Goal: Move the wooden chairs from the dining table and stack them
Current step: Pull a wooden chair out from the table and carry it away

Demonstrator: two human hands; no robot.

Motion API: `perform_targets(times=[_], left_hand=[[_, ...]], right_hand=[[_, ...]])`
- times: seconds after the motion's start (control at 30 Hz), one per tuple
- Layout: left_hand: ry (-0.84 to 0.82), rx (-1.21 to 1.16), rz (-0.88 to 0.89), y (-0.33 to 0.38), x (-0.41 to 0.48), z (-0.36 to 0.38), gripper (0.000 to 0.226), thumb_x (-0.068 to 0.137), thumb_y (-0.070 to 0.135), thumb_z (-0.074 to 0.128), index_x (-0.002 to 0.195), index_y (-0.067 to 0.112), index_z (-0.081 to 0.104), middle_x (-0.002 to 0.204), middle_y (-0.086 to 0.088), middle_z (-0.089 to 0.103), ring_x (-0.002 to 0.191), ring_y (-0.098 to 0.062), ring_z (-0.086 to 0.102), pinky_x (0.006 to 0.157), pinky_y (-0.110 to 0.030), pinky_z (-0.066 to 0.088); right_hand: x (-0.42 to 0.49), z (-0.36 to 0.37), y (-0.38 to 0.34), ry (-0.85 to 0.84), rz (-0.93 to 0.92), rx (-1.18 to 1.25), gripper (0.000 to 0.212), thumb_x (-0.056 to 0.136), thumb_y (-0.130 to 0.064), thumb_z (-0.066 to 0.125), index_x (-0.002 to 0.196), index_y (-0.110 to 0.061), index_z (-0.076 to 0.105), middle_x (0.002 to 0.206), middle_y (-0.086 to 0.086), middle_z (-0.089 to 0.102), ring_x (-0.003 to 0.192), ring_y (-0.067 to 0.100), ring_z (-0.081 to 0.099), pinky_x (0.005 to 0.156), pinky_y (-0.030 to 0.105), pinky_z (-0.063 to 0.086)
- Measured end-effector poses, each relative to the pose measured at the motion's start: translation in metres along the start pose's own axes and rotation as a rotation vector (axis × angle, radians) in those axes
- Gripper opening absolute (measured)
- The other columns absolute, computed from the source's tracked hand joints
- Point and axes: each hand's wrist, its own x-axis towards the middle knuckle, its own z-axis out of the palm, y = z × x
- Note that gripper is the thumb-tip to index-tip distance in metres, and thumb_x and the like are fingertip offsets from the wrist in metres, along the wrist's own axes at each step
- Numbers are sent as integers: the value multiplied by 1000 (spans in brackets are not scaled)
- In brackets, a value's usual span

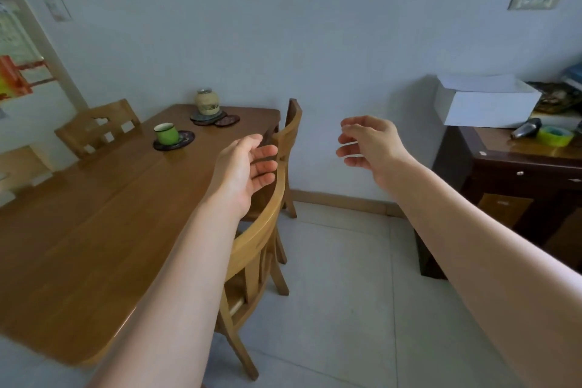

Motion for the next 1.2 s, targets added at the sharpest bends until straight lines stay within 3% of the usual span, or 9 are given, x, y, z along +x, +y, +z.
perform_targets(times=[0.6,0.8,0.97,1.1,1.2], left_hand=[[177,21,-73,-45,251,108,17,95,26,56,107,20,64,78,-1,77,56,-12,67,51,-26,55],[249,116,-134,-62,318,111,13,97,26,54,104,22,64,77,0,76,61,-13,68,53,-26,56],[274,216,-184,-74,387,106,11,99,25,52,104,26,62,89,-3,74,71,-15,68,55,-26,58],[269,531,-120,-89,452,96,22,96,24,54,118,26,56,96,5,66,79,-7,62,55,-21,50],[150,852,-71,-104,493,85,41,91,29,62,131,26,50,117,7,59,102,-8,58,70,-19,46]], right_hand=[[310,-30,29,-168,116,-88,12,95,-9,54,96,-12,66,78,6,64,57,18,65,50,25,50],[389,3,54,-280,209,-171,13,96,-9,54,104,-8,64,81,9,63,64,21,63,55,28,50],[451,43,83,-327,283,-212,11,95,-11,55,100,-8,64,82,10,63,63,21,64,56,29,53],[503,80,105,-329,330,-248,8,93,-12,56,92,-11,63,81,10,64,61,20,66,50,26,53],[539,107,122,-299,422,-267,7,93,-11,57,97,-8,62,85,11,63,61,22,68,46,26,55]])
